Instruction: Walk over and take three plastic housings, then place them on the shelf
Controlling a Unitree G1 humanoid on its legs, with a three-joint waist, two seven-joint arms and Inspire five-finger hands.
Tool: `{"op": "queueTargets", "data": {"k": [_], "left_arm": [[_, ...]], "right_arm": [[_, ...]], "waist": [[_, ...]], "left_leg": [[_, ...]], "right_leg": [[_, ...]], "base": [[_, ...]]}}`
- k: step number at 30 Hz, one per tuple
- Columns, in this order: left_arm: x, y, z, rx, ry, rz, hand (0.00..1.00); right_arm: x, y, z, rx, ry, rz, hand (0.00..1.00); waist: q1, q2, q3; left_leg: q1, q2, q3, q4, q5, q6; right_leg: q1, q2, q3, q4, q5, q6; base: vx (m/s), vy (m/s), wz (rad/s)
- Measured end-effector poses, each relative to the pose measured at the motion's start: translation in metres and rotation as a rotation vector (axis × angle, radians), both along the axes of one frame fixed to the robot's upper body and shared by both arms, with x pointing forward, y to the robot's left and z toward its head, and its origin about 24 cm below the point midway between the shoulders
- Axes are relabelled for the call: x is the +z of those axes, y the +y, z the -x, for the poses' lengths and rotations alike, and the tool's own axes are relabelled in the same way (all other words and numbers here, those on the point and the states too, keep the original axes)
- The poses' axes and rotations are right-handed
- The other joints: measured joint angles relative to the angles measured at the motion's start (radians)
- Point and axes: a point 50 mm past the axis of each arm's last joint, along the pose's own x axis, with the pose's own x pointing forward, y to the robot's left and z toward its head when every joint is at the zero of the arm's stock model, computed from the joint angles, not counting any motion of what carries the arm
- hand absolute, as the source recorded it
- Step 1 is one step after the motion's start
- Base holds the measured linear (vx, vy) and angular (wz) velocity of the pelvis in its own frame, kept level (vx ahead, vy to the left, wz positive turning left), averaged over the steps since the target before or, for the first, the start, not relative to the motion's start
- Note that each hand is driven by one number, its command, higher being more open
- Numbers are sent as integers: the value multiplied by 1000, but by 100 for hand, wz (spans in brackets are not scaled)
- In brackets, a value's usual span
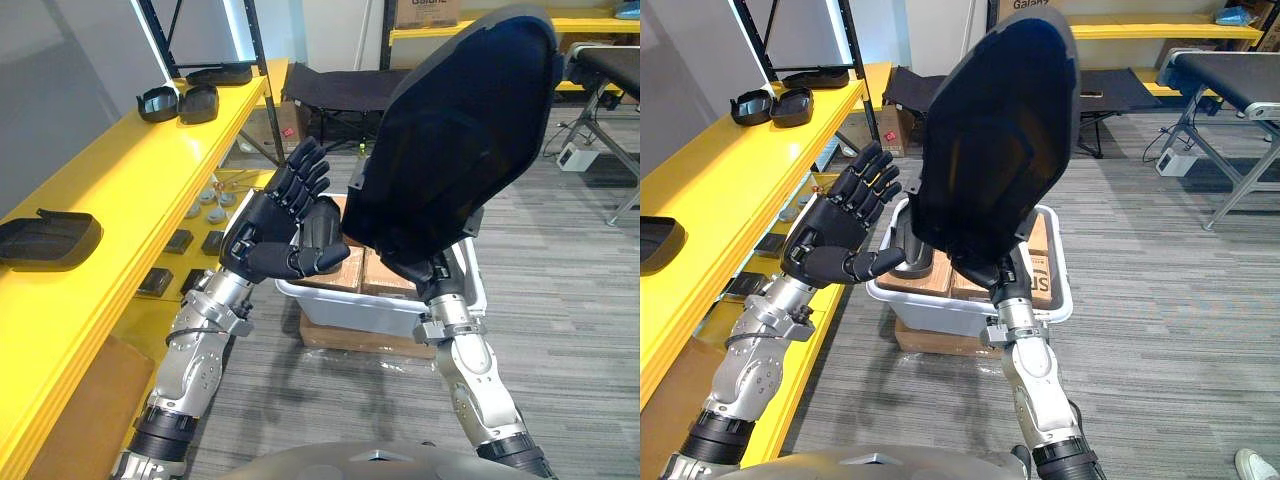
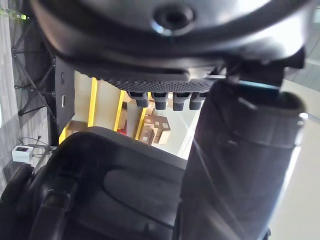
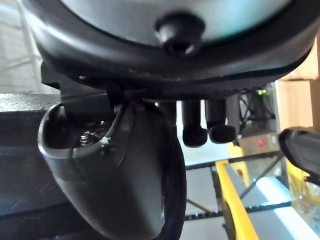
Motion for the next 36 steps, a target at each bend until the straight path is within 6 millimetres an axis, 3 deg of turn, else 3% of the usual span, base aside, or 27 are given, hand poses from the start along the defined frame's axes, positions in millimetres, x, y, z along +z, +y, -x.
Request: {"op": "queueTargets", "data": {"k": [6,12,13,36], "left_arm": [[-1,-3,0,4,13,6,100],[0,-7,0,4,16,11,100],[1,-7,0,5,14,13,0],[15,-10,-4,28,-31,-13,0]], "right_arm": [[-6,26,6,155,35,5,0],[-10,37,10,215,61,-3,0],[-10,38,10,218,65,-9,0],[-17,52,18,262,97,-49,0]], "waist": [[1,1,0],[1,5,0],[1,5,0],[-24,13,-4]], "left_leg": [[0,0,0,0,0,0],[0,-1,0,0,0,0],[0,-1,0,0,0,0],[-2,-1,0,1,0,0]], "right_leg": [[0,0,0,0,0,0],[0,-1,-1,0,0,0],[0,-1,-1,0,0,0],[-3,-2,-1,0,0,0]], "base": [[0,0,0],[0,0,0],[0,0,0],[0,0,0]]}}
